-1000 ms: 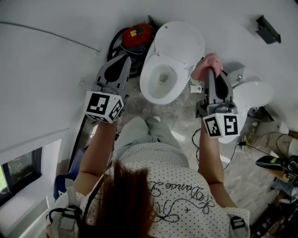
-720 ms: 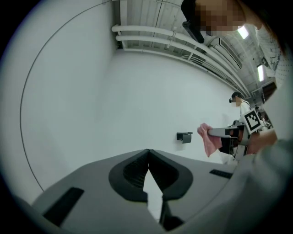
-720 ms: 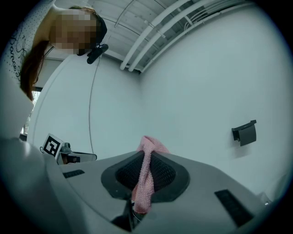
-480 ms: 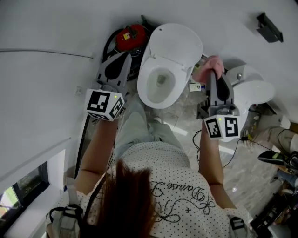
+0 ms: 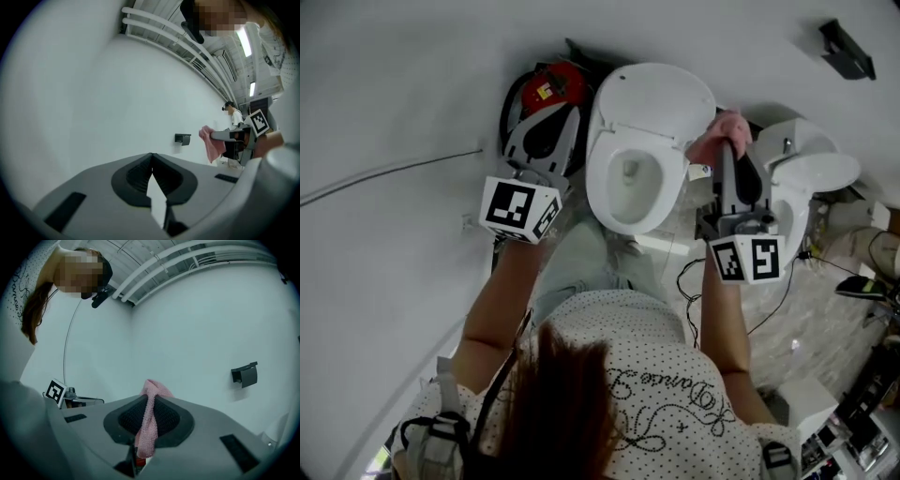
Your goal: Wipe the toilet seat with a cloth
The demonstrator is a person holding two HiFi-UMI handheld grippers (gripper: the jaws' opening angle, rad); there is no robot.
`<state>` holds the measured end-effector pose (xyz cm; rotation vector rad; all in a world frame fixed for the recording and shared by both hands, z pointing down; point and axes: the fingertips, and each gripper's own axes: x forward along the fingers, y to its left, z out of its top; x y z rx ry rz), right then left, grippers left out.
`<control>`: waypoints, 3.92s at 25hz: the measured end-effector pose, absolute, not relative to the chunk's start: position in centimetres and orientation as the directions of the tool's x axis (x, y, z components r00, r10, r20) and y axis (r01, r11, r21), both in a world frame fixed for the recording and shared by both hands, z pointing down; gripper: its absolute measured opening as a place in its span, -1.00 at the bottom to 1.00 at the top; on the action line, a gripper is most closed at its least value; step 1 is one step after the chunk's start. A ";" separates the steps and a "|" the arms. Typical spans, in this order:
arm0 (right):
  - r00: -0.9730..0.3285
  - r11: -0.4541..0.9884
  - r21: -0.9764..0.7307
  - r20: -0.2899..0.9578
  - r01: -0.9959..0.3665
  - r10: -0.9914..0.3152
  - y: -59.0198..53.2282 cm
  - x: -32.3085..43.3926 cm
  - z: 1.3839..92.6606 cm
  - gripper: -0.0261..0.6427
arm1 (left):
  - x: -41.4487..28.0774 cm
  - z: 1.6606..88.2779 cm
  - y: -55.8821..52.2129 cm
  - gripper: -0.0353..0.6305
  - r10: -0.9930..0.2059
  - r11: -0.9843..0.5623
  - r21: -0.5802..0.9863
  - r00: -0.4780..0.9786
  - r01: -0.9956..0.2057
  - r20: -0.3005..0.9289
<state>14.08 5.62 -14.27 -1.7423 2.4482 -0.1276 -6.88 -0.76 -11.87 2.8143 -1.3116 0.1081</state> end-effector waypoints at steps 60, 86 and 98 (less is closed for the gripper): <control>-0.511 0.408 -0.312 0.441 -0.858 -0.738 -10.0 2.4 40.1 -0.78 | -8.9 33.8 -12.9 -0.88 -0.771 -0.509 0.232 0.559 -0.829 0.304; -0.427 0.487 -0.122 0.690 -0.865 -0.584 -9.7 -0.4 51.3 -0.79 | -9.0 35.6 -12.9 -0.88 -0.740 -0.528 0.252 0.585 -0.811 0.332; -0.472 0.636 -0.023 0.691 -0.771 -0.547 -10.2 -1.4 51.6 -0.81 | -7.3 35.3 -12.8 -0.88 -0.717 -0.548 0.268 0.610 -0.792 0.337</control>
